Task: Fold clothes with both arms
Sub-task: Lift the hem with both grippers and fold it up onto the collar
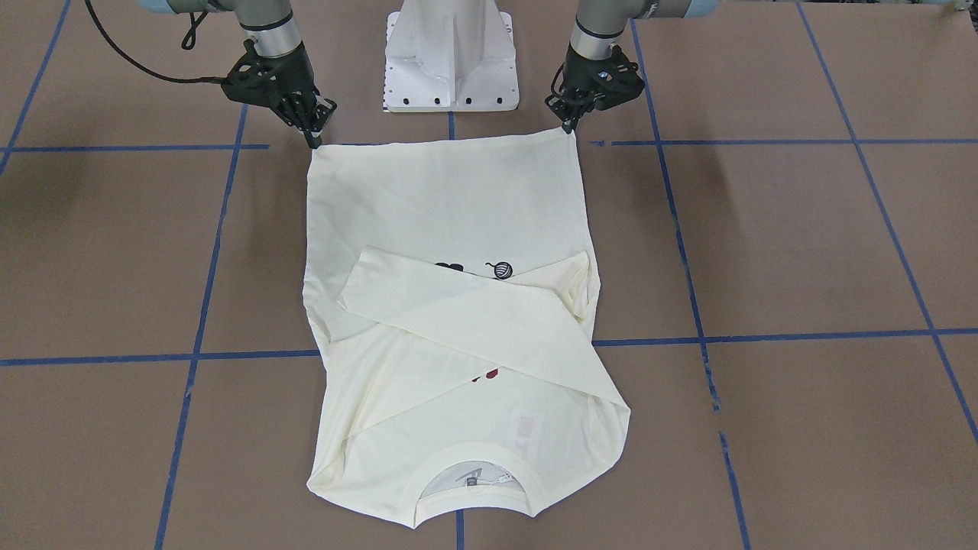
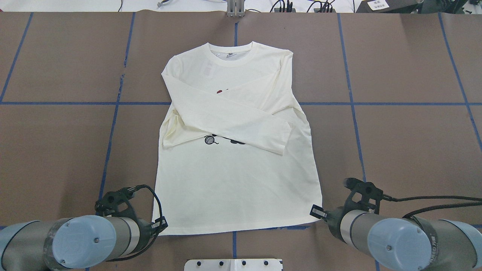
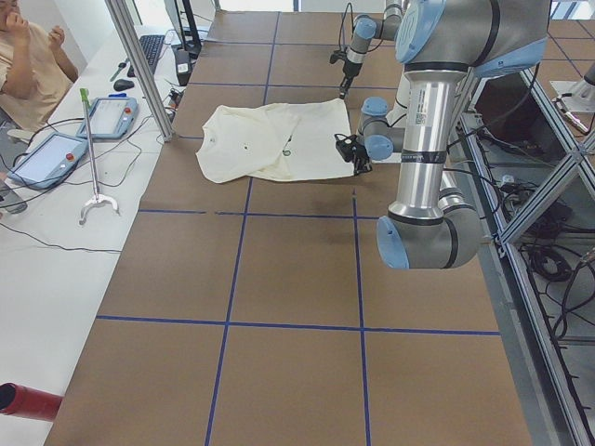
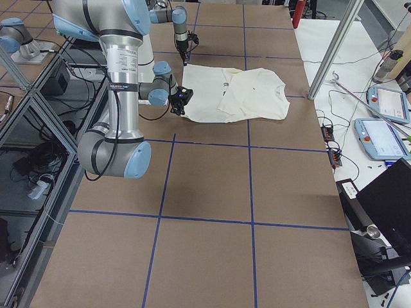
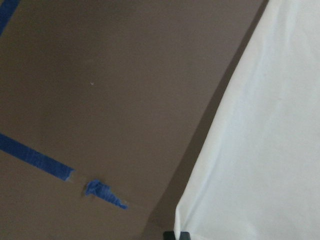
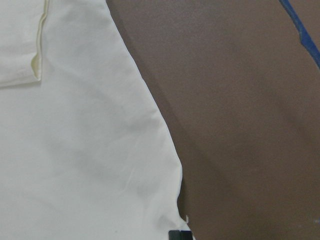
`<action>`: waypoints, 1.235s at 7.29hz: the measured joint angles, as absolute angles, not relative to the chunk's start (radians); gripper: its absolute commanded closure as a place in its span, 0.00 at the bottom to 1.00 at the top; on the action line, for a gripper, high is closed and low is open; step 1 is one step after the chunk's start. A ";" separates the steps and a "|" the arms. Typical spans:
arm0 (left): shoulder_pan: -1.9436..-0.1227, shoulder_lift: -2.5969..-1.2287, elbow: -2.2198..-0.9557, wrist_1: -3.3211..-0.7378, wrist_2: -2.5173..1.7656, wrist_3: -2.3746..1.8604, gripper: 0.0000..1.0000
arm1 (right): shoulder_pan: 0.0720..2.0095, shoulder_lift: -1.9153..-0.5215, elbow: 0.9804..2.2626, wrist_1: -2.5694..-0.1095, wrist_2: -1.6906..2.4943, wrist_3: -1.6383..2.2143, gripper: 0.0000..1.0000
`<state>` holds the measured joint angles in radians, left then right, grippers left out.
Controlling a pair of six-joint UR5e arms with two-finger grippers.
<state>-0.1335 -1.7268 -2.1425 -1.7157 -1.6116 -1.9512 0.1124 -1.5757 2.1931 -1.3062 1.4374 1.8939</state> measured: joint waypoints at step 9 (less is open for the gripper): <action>-0.604 -2.052 -1.854 -1.722 -1.646 -1.496 1.00 | 0.670 -1.151 1.878 -1.446 1.754 1.550 1.00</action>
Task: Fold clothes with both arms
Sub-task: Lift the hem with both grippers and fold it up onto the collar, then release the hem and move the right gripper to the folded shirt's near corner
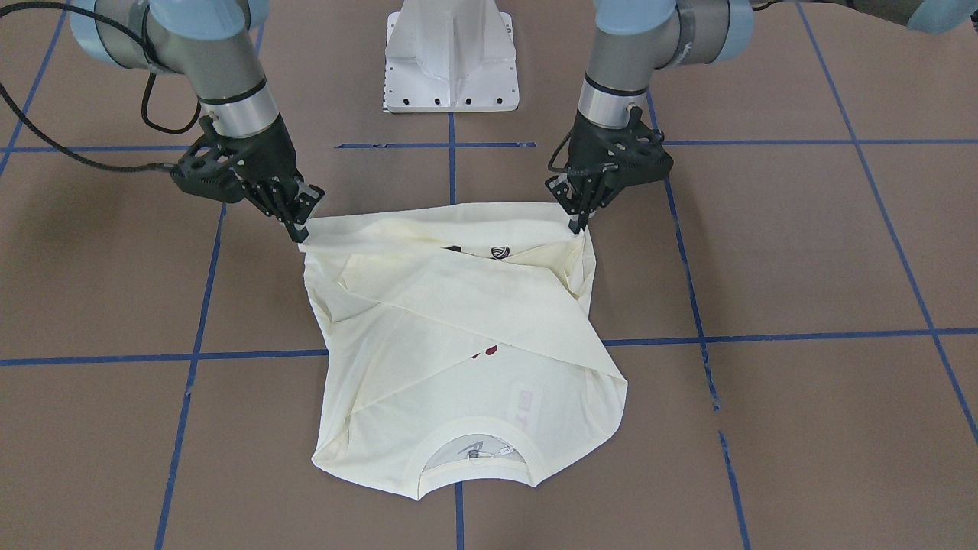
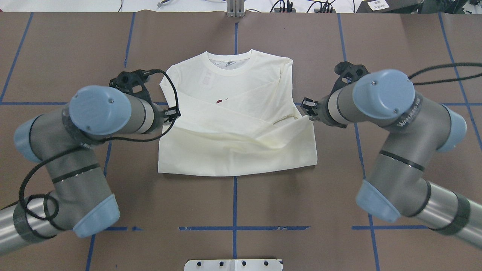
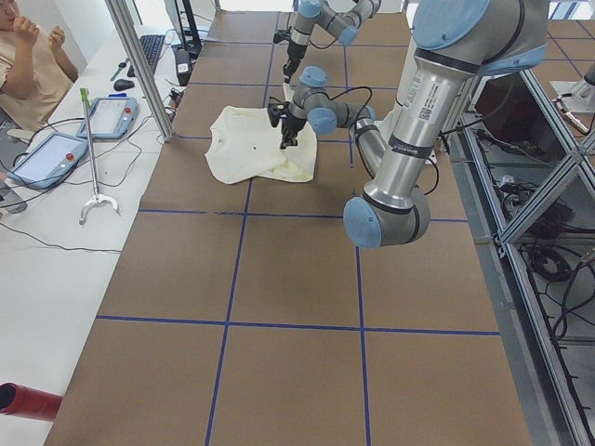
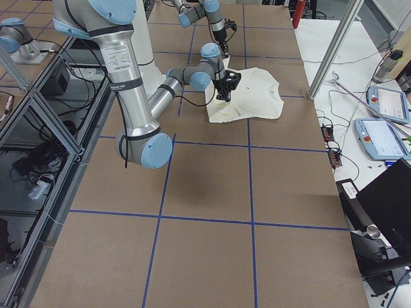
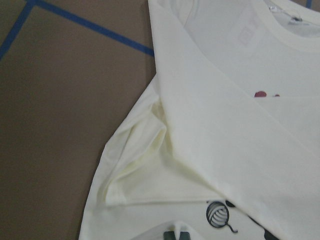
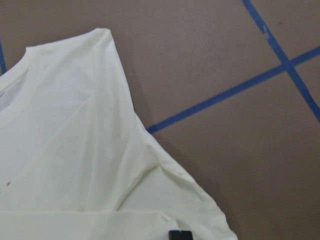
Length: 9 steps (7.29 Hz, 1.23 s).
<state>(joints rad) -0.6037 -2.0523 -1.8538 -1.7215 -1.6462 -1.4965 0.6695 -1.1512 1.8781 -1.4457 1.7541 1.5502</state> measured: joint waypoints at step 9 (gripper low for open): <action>-0.780 -2.184 -1.347 -2.133 -1.595 -1.346 0.38 | 0.798 -0.816 1.276 -1.282 1.782 1.494 0.00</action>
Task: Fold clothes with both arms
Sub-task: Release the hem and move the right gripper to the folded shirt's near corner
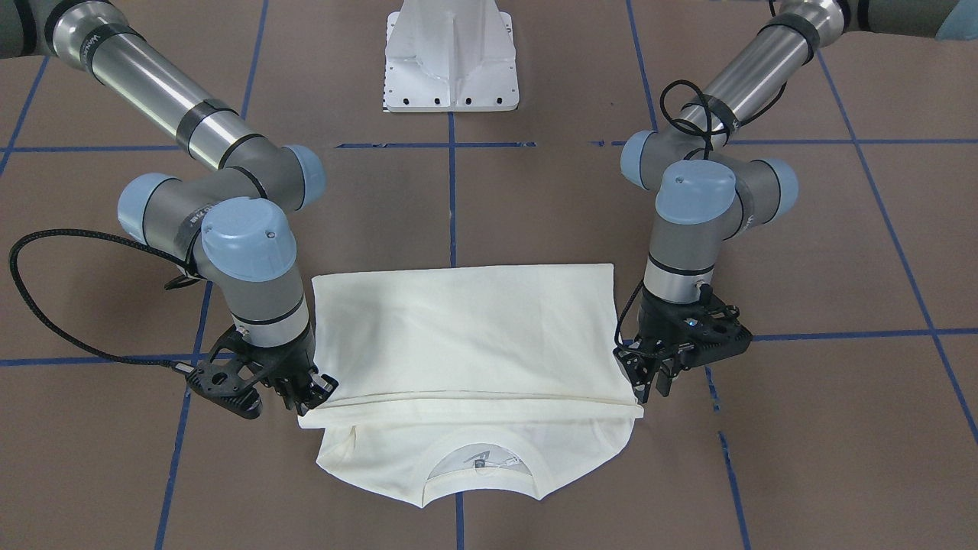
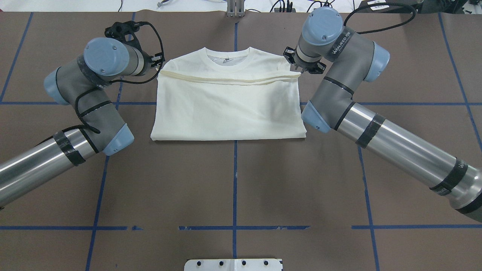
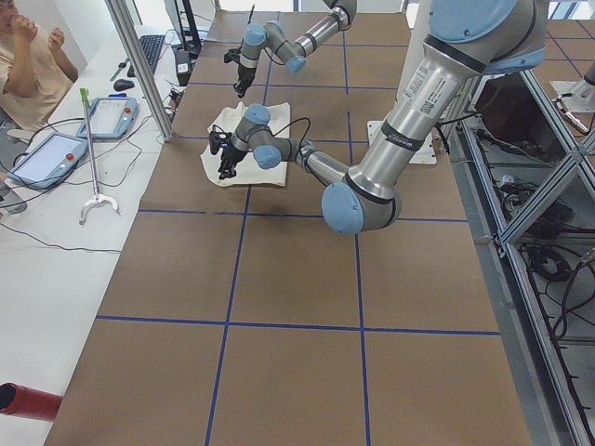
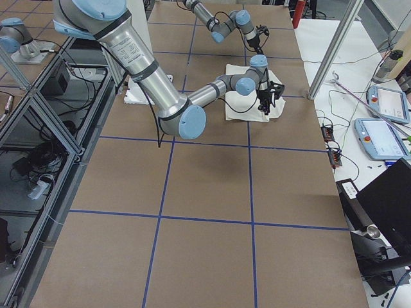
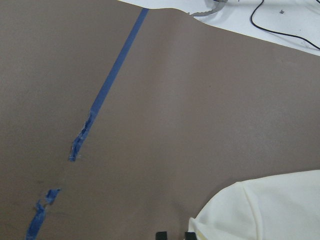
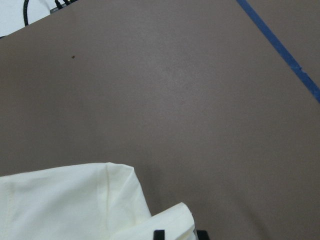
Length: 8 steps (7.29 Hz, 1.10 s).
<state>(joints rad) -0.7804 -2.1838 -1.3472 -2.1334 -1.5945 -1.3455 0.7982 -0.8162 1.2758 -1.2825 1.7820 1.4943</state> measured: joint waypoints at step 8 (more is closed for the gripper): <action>-0.793 -2.061 -1.545 -2.166 -1.737 -1.356 0.35 | 0.576 -1.138 1.681 -1.278 1.747 1.933 0.33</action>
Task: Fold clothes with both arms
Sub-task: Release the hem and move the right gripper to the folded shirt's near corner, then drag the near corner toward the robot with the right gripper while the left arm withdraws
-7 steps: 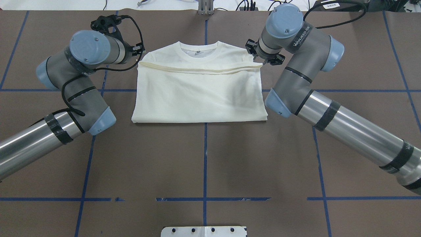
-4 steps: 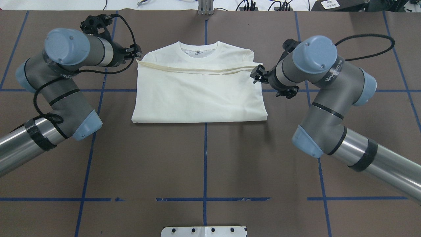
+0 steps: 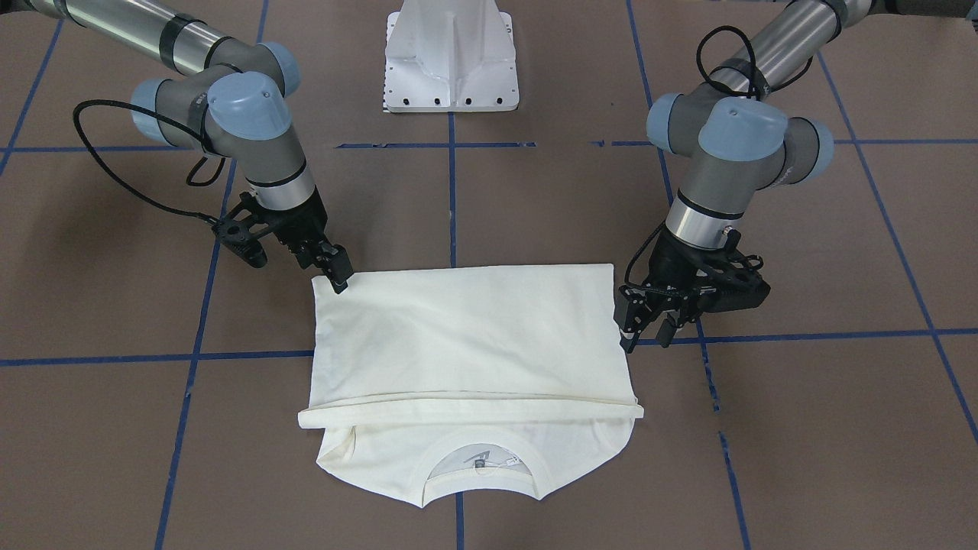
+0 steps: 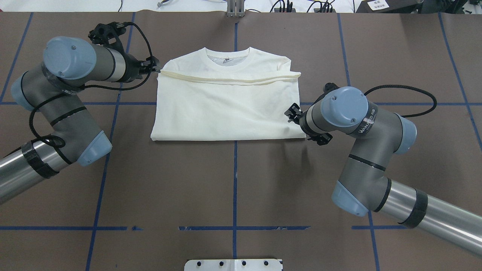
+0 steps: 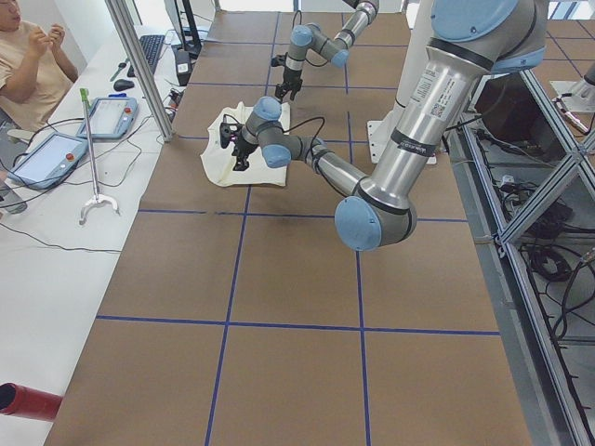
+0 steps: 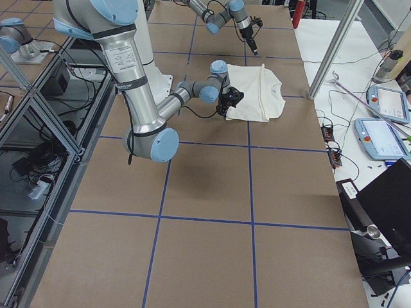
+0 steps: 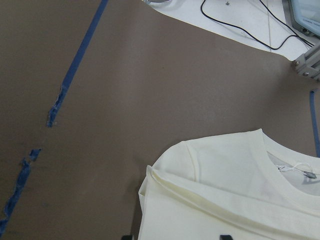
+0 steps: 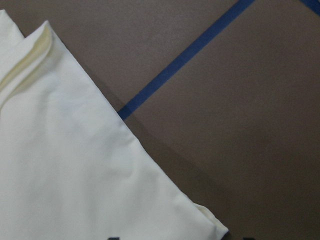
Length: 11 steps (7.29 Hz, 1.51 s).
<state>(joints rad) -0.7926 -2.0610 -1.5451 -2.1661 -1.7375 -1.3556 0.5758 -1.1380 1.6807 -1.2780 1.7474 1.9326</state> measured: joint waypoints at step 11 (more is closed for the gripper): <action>-0.787 -2.062 -1.552 -2.166 -1.755 -1.363 0.31 | 0.423 -1.451 2.100 -1.290 1.757 1.988 1.00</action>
